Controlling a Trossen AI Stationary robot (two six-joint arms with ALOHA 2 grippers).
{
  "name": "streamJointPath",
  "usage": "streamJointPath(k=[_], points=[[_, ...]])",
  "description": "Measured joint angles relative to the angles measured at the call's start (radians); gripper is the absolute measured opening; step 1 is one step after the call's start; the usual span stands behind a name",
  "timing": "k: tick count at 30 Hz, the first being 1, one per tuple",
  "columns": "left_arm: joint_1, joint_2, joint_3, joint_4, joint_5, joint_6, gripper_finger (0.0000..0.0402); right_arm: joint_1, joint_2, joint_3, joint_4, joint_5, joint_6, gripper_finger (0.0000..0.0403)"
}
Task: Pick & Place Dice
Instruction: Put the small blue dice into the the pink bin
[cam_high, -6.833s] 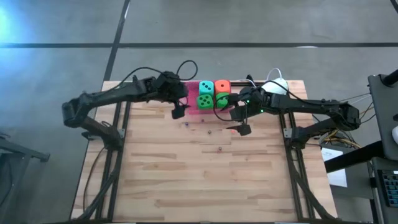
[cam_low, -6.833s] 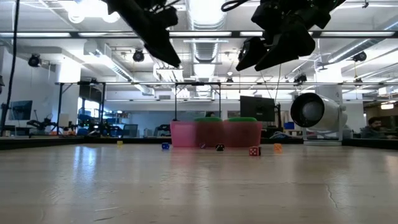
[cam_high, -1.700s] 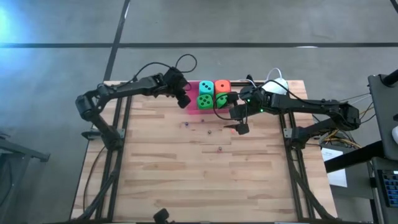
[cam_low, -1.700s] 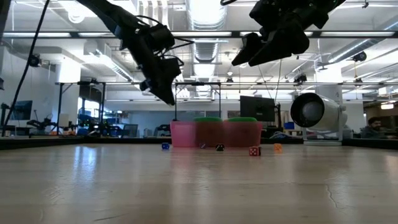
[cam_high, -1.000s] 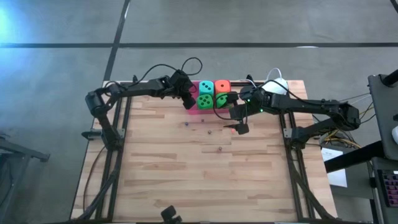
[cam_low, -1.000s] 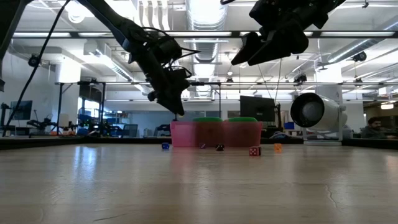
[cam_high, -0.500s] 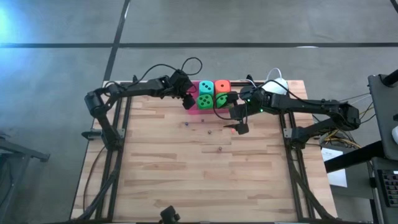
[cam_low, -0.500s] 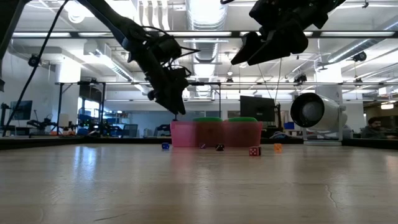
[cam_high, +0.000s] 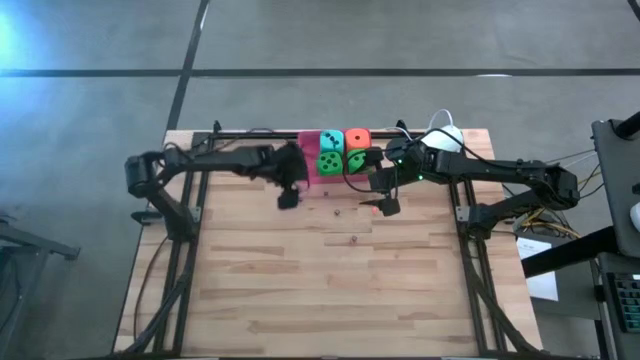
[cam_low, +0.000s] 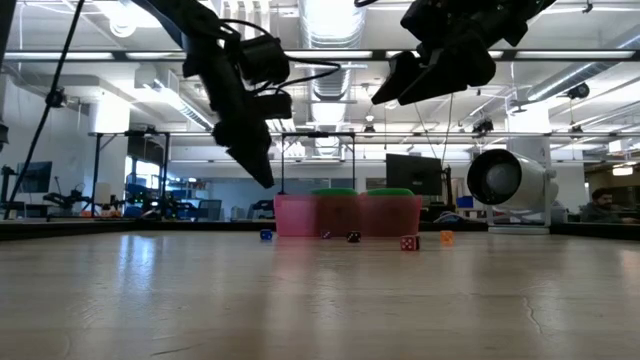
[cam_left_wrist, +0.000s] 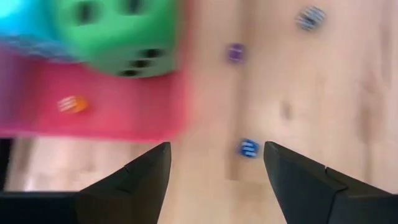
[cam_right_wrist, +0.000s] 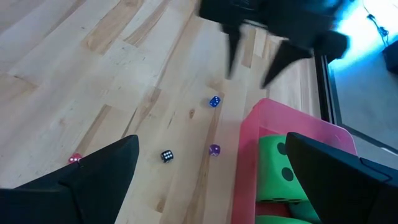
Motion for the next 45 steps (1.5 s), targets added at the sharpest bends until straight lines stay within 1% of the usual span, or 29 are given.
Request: streamJointPath(k=[5, 9, 15, 18, 20, 25, 29, 35, 45], points=[[-0.090, 0.000, -0.055, 0.023, 0.002, 0.034, 0.0267, 0.000, 0.000, 0.000, -0.002, 0.000, 0.000, 0.0400], [-0.104, 0.002, -0.102, 0.103, 0.031, 0.025, 0.0263, 0.000, 0.000, 0.000, -0.002, 0.000, 0.000, 0.0400], [-0.050, 0.004, -0.149, 0.175, 0.122, -0.036, 0.0248, 0.000, 0.000, 0.000, -0.002, 0.000, -0.003, 0.0400], [-0.024, 0.004, -0.172, 0.221, 0.164, -0.042, 0.0238, 0.000, 0.000, 0.000, -0.002, 0.000, -0.003, 0.0400], [-0.021, 0.004, -0.195, 0.269, 0.172, -0.030, 0.0232, 0.000, 0.000, 0.000, -0.002, 0.000, -0.003, 0.0400], [-0.018, 0.004, -0.253, 0.357, 0.173, 0.023, 0.0220, 0.000, 0.000, 0.000, -0.001, 0.000, -0.003, 0.0400], [-0.003, 0.005, -0.271, 0.377, 0.173, 0.006, 0.0210, 0.000, 0.000, 0.000, -0.001, 0.000, -0.004, 0.0400], [0.023, 0.041, -0.299, 0.463, 0.173, -0.002, 0.0199, 0.000, 0.000, 0.000, 0.002, 0.000, -0.007, 0.0400], [0.039, 0.051, -0.299, 0.463, 0.173, -0.001, 0.0182, 0.000, 0.000, 0.000, 0.010, 0.000, -0.011, 0.0400]])
